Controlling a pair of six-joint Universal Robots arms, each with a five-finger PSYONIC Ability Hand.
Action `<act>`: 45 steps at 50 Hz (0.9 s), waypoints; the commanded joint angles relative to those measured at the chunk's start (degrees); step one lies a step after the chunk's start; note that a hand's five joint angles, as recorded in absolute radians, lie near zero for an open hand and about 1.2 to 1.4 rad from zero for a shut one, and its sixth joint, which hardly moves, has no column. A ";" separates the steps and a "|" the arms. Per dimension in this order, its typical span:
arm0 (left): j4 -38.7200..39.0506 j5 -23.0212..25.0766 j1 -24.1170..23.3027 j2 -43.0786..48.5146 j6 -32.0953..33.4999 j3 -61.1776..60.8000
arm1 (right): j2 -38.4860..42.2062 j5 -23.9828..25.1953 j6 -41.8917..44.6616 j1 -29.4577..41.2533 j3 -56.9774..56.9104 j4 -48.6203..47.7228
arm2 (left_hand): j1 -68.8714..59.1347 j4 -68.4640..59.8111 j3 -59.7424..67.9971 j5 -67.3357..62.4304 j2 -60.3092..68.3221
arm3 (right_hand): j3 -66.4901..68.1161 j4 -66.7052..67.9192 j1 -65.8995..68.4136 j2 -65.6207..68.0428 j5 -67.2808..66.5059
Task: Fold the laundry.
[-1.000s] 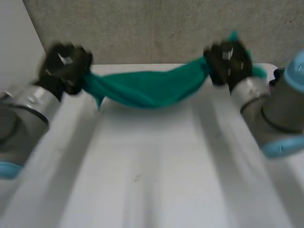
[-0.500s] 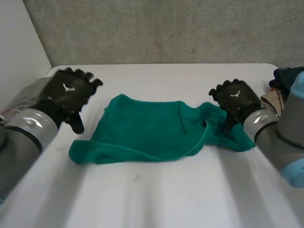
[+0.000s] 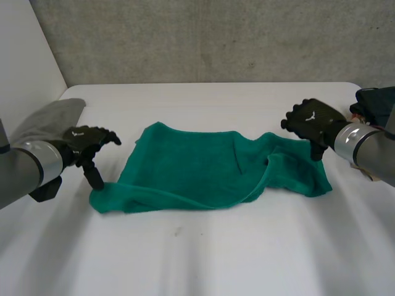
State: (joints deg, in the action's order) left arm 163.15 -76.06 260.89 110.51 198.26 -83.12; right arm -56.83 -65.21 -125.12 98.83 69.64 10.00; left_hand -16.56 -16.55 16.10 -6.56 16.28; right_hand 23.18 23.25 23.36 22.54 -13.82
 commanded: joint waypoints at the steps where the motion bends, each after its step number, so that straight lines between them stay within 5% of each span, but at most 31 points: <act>1: -0.29 0.04 0.59 4.18 2.13 0.33 | 6.99 1.58 -1.35 -0.74 -3.80 1.16 | -3.07 -3.08 3.53 -3.07 3.35 | 5.16 5.09 4.97 5.80 -4.52; 13: 1.82 0.04 0.85 8.58 4.94 -0.11 | 12.97 9.66 -9.53 -0.22 -5.65 -1.56 | -18.19 -18.19 18.64 -18.18 18.46 | 8.85 8.78 8.67 9.49 -8.21; 18: 2.17 0.04 0.67 9.98 5.64 -0.02 | 13.59 9.93 -10.41 0.23 -5.39 -4.72 | -38.68 -38.69 39.14 -38.68 38.96 | 29.33 29.26 29.14 29.97 -28.69; 19: 2.26 -0.14 0.59 10.33 5.73 0.06 | 13.59 9.93 -10.59 0.23 -5.30 -5.25 | -43.89 -43.90 44.35 -43.89 44.17 | 36.21 36.14 36.02 36.85 -35.57; 20: 2.43 -0.22 0.33 10.77 5.73 0.24 | 13.24 9.84 -11.02 0.23 -5.13 -6.30 | -57.43 -57.44 57.89 -57.43 57.71 | 56.62 56.55 56.43 57.25 -55.97; 21: 2.52 -0.31 0.32 10.86 5.82 0.33 | 12.63 9.58 -11.29 0.14 -4.95 -6.83 | -63.38 -63.39 63.84 -63.38 63.66 | 56.82 56.75 56.63 57.46 -56.18; 34: -0.81 -2.33 1.29 -7.13 5.47 3.40 | -9.51 0.62 -9.80 -2.58 -0.91 -2.19 | -63.44 -63.45 63.90 -63.44 63.72 | 56.82 56.75 56.64 57.46 -56.18; 45: -17.94 -2.16 0.06 -23.41 10.82 1.83 | -24.38 -5.62 5.75 -6.98 1.72 20.92 | -63.44 -63.45 63.90 -63.44 63.72 | 56.82 56.75 56.64 57.46 -56.18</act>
State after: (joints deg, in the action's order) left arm 155.37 -78.54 261.80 92.88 204.70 -79.31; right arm -76.15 -68.37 -128.39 93.75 69.18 17.75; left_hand -65.92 -68.66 68.07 -56.13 68.36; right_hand 68.09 68.51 63.53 67.31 -56.03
